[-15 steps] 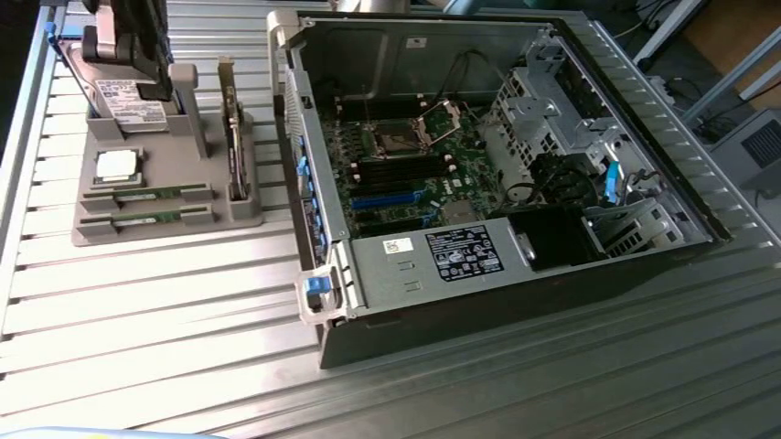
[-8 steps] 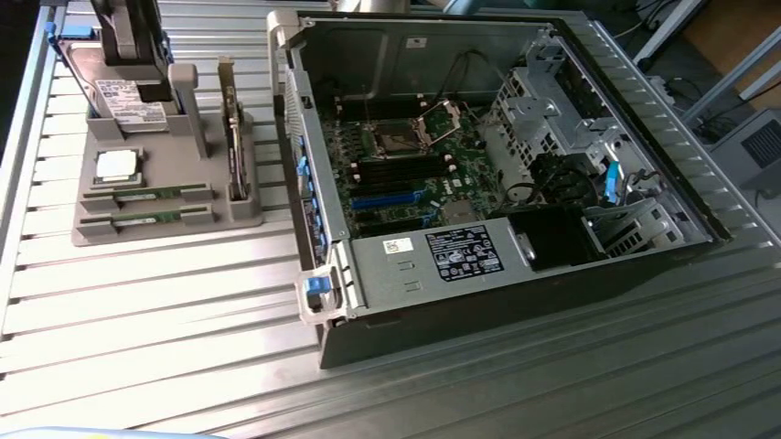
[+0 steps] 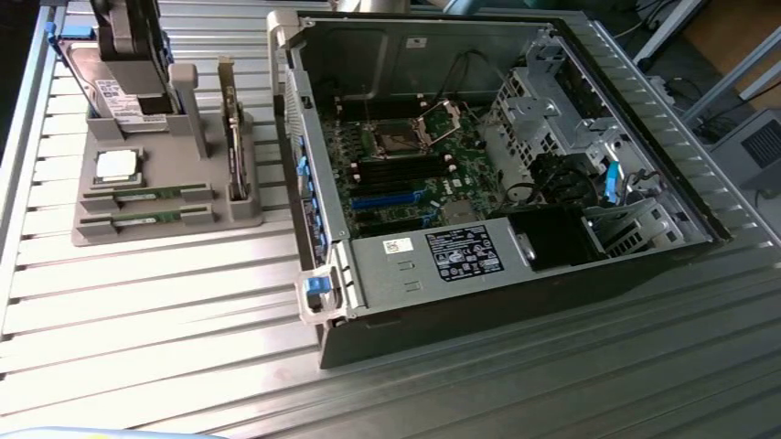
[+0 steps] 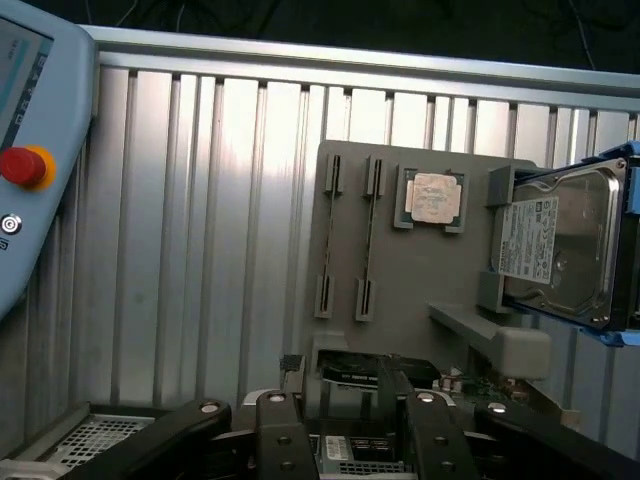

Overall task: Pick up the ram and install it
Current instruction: 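Pick up the ram and move it above insertion slot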

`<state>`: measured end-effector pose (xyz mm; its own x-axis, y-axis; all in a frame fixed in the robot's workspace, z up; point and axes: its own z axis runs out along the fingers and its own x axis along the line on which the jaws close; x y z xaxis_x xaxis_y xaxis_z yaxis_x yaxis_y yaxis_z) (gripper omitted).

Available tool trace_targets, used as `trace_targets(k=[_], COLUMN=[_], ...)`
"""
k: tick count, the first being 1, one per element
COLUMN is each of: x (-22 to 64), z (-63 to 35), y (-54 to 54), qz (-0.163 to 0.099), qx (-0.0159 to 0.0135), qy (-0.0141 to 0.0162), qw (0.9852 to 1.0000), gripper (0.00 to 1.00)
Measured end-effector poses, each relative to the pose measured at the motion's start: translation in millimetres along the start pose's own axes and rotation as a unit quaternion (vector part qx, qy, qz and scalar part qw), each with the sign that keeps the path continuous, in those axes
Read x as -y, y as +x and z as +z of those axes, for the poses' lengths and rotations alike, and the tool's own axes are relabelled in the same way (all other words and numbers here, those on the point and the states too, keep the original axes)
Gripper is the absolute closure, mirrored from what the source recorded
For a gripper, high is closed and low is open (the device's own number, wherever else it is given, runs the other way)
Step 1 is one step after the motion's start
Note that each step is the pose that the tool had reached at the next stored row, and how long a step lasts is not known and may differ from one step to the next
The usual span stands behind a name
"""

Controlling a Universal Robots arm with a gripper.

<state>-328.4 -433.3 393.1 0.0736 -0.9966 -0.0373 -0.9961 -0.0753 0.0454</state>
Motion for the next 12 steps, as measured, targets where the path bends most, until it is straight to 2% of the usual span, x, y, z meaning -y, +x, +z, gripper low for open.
trace_targets(k=[7, 12], x=[-0.2, -8.8], z=[1.0, 11.9], y=[0.1, -0.3], qz=[0.000, 0.000], qx=[0.0000, -0.0005], qy=[0.0001, 0.0000], qw=[1.0000, 1.0000], gripper=[0.58, 0.58])
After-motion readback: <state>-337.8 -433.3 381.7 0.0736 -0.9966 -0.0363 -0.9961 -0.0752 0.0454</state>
